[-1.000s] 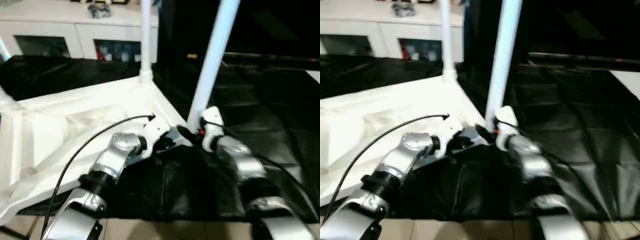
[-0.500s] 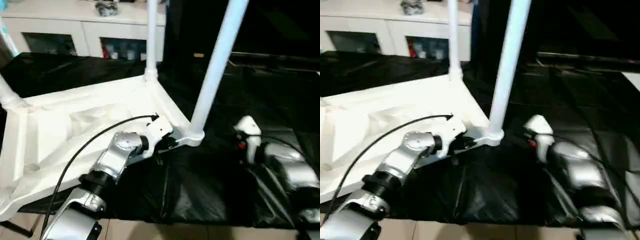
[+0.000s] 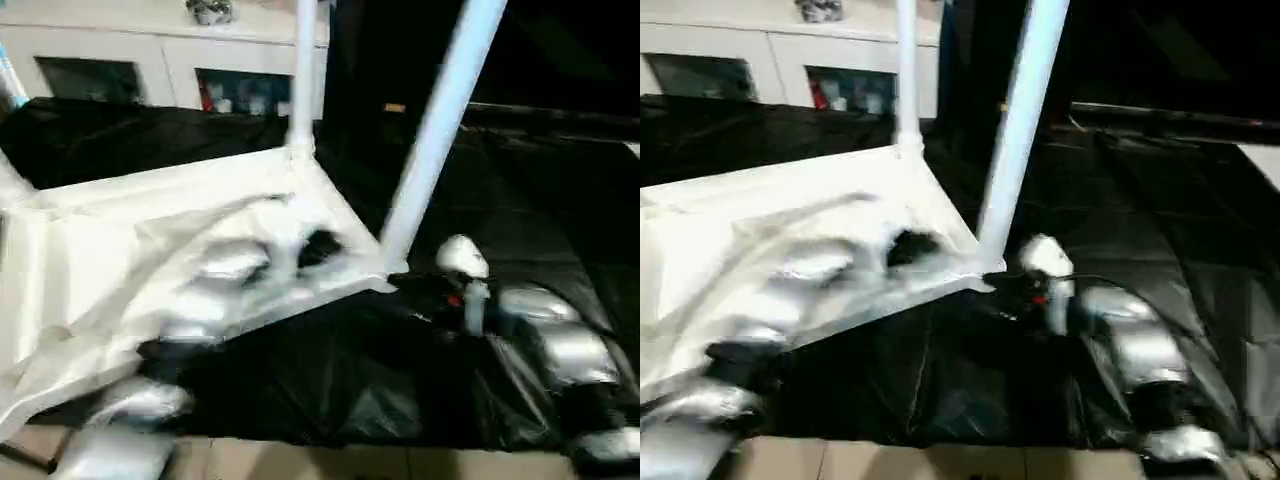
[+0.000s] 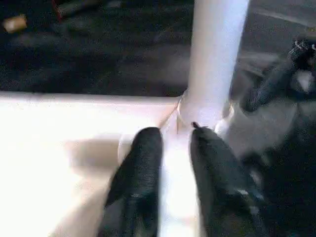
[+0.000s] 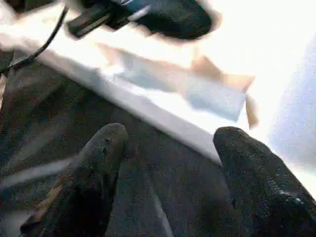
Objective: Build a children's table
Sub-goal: Rotate leg to tighten
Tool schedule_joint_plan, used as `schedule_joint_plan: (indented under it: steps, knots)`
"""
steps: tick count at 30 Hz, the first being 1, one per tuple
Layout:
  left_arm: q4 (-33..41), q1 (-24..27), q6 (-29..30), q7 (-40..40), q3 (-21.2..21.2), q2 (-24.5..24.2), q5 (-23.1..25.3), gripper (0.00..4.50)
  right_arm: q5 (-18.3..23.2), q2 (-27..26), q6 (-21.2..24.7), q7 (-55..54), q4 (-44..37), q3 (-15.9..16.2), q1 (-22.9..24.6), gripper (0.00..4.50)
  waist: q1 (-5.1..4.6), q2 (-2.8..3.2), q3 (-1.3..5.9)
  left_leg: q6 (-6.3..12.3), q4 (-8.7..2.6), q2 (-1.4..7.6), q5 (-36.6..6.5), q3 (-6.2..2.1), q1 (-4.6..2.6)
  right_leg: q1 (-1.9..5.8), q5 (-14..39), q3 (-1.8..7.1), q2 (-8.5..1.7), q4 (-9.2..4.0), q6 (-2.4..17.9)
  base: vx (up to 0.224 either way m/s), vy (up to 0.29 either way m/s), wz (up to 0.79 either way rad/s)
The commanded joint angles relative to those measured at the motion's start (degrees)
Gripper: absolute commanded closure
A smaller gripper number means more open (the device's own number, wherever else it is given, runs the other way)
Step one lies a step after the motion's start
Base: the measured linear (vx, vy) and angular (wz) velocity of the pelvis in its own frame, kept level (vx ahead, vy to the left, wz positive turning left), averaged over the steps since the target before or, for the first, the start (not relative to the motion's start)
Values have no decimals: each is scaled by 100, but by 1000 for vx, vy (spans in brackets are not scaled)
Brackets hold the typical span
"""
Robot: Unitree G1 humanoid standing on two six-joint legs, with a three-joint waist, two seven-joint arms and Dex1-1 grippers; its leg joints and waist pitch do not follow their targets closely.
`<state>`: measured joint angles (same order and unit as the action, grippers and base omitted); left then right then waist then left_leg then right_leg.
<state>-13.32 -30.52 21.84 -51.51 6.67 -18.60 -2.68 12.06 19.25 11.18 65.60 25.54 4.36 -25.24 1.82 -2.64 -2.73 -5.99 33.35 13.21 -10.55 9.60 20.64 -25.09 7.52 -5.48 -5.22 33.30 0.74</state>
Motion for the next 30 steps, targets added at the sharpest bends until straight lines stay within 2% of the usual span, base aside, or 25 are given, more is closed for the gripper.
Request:
schedule_joint_plan:
  steps: [1,2,3,4,5,6,9,11,12,13,15,16,17,20,24,28,30]
  knots:
    - [755,388,562,-531,-42,-388,-274,298,-49,-125,7,-263,121,47,-180,131,41,8,383,340,-370,8,-1118,78,8,379,1996,209,-224,-340,1041,0,0,0]
    - [1136,636,794,-734,-84,-674,-417,283,-74,-244,2,-395,202,50,-248,131,28,0,381,273,-385,24,-1098,69,12,388,1898,211,-223,-286,1114,0,0,0]
    - [1317,756,901,-823,-116,-810,-489,275,-79,-305,16,-458,245,51,-284,131,23,-5,373,259,-391,20,-1082,83,0,376,1862,215,-206,-296,1129,0,0,0]
    - [1469,855,985,-880,-159,-917,-559,275,-94,-360,18,-519,296,55,-318,131,26,24,354,245,-387,15,-1141,104,-36,346,1801,222,-170,-317,1141,0,0,0]
    - [1911,1093,1308,-983,-324,-1134,-837,272,-192,-553,-51,-845,530,46,-445,131,61,16,373,209,-369,27,-1148,117,-89,327,1675,233,-188,-297,1208,0,0,0]
    - [2075,1167,1452,-1002,-388,-1196,-948,263,-234,-623,-87,-978,625,41,-493,131,48,47,351,141,-399,39,-1177,124,-91,305,1492,249,-185,-249,1359,0,0,0]
    - [2560,1495,1758,-1046,-442,-1409,-1117,232,-329,-1074,-239,-1645,994,-10,-711,131,61,79,313,-30,-427,27,-1571,116,-103,308,1817,243,-166,-289,1243,0,0,0]
    - [2722,1683,1837,-996,-306,-1455,-1040,226,-389,-1424,-361,-2312,1298,-91,-908,131,43,62,308,-139,-449,9,-1702,91,-81,330,2054,247,-177,-300,1062,0,0,0]
    - [2722,1683,1837,-996,-306,-1455,-1040,217,-389,-1424,-361,-2312,1298,-91,-908,131,39,63,309,-151,-454,5,-1715,86,-76,341,2096,245,-172,-308,1019,0,0,0]
    - [2757,1737,1882,-930,-219,-1455,-962,217,-445,-1573,-455,-2673,1477,-126,-1022,131,44,111,309,-201,-442,9,-1745,93,-107,302,2042,261,-170,-315,990,0,0,0]
    - [2818,1845,2001,-736,61,-1492,-671,189,-701,-1862,-501,-3818,1953,-173,-1312,131,33,103,313,-266,-447,-2,-1721,83,-87,327,2017,262,-170,-292,978,0,0,0]
    - [2820,1846,2005,-732,63,-1494,-670,189,-705,-1864,-504,-3832,1958,-174,-1315,131,26,111,305,-299,-450,-8,-1717,83,-85,322,2045,262,-168,-294,966,0,0,0]
    - [2841,1890,2086,-575,152,-1519,-620,183,-722,-1978,-593,-4261,2158,-285,-1419,131,9,108,309,-311,-432,-19,-1855,86,-101,307,2138,269,-167,-297,886,0,0,0]
    - [2774,1933,2076,-325,313,-1576,-423,153,-589,-2108,-649,-4726,2410,-547,-1578,131,-16,105,317,-280,-424,-36,-1898,78,-80,323,2126,266,-150,-294,827,0,0,0]
    - [2535,1883,1904,7,449,-1584,-72,135,-365,-2108,-787,-5340,2793,-911,-1803,131,-17,101,321,-273,-414,-37,-1888,83,-91,314,2034,263,-132,-284,811,0,0,0]
    - [2532,1857,1849,156,447,-1530,-8,108,-381,-2016,-936,-5559,3016,-1002,-1898,131,-17,98,324,-278,-407,-41,-1922,82,-85,313,2033,260,-134,-272,810,0,0,0]
    - [2524,1832,1842,257,447,-1526,-28,81,-345,-1890,-1049,-5777,3274,-1186,-2021,131,-14,105,330,-277,-393,-46,-1914,90,-92,303,2029,262,-133,-267,826,0,0,0]
